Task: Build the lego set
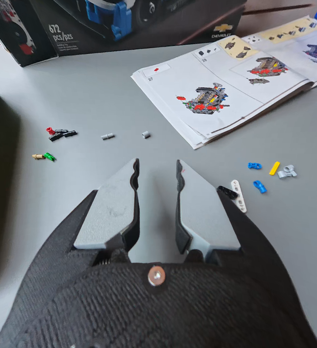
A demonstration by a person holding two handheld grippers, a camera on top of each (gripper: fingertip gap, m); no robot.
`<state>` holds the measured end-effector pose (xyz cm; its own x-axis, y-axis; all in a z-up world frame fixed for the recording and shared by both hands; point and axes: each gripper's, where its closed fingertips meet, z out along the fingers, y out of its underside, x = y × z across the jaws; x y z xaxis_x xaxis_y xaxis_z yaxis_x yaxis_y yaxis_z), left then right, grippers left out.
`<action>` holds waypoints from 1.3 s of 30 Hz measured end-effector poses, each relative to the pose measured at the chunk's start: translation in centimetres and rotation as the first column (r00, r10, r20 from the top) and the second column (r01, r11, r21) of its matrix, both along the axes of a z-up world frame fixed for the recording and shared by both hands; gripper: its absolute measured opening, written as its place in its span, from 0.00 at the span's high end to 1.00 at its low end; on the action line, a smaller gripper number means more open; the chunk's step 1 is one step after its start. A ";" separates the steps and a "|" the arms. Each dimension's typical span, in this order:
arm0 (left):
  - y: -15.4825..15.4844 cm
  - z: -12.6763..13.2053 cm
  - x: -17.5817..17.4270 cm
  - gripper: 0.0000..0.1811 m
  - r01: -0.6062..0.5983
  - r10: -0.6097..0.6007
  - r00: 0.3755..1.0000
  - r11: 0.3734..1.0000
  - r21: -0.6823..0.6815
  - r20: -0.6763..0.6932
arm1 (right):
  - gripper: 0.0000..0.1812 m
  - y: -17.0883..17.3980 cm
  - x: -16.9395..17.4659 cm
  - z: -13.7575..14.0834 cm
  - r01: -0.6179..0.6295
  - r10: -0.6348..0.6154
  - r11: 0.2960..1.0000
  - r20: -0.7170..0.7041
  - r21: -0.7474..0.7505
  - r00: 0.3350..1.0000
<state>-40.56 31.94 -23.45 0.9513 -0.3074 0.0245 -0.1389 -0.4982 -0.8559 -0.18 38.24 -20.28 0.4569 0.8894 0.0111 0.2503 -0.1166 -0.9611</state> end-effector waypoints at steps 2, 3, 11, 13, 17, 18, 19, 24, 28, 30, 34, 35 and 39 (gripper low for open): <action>0.0 -0.3 0.0 0.80 0.001 -0.001 1.000 1.000 -0.015 -0.002 | 0.88 0.2 0.0 -0.1 0.003 -0.003 1.000 0.000 -0.007 1.000; 0.0 -0.2 0.3 0.80 0.013 -0.013 1.000 1.000 -0.009 -0.005 | 0.88 0.3 0.0 -0.1 0.005 -0.005 1.000 0.001 -0.008 1.000; -0.1 0.3 1.0 0.83 0.053 -0.052 0.998 0.998 0.031 -0.030 | 0.88 0.5 -0.1 -0.2 0.006 -0.006 1.000 0.004 -0.011 1.000; -0.2 0.7 1.0 0.85 0.049 -0.046 0.998 0.997 0.066 -0.040 | 0.88 0.7 0.0 0.0 0.009 -0.009 1.000 -0.006 -0.004 1.000; -0.1 0.5 0.9 0.84 0.040 -0.037 0.998 0.998 0.053 -0.058 | 0.87 1.2 0.0 0.3 0.024 -0.024 1.000 -0.017 0.014 1.000; -0.1 0.4 0.9 0.84 0.038 -0.035 0.997 0.998 0.052 -0.062 | 0.87 1.2 0.0 0.3 0.027 -0.027 0.999 -0.018 0.017 0.999; -0.1 0.5 0.8 0.84 0.036 -0.032 0.997 0.998 0.056 -0.066 | 0.87 1.3 0.0 0.4 0.028 -0.027 0.999 -0.020 0.021 0.999; 0.1 0.6 0.2 0.85 -0.003 0.009 0.996 0.997 0.072 -0.086 | 0.88 1.4 -0.2 0.7 0.021 -0.020 0.999 -0.046 0.029 0.999; 0.3 0.5 -0.5 0.84 -0.039 0.044 0.995 0.997 0.064 -0.091 | 0.87 1.6 -0.6 1.0 -0.004 0.005 1.000 -0.075 0.015 0.997; 0.5 0.3 -0.8 0.84 -0.054 0.059 0.994 0.997 0.050 -0.090 | 0.87 1.6 -0.8 1.0 -0.020 0.020 1.000 -0.087 0.004 0.996; 0.9 -0.1 -1.2 0.84 -0.080 0.082 0.991 0.996 0.028 -0.103 | 0.87 1.6 -0.9 1.2 -0.039 0.037 0.999 -0.112 -0.016 0.993; 1.0 -0.2 -1.3 0.84 -0.085 0.087 0.991 0.996 0.023 -0.105 | 0.87 1.6 -0.8 1.3 -0.040 0.038 0.999 -0.119 -0.018 0.992; 1.0 -0.2 -1.6 0.84 -0.100 0.101 0.990 0.995 0.021 -0.102 | 0.87 1.6 -0.7 1.4 -0.049 0.044 0.998 -0.141 -0.035 0.989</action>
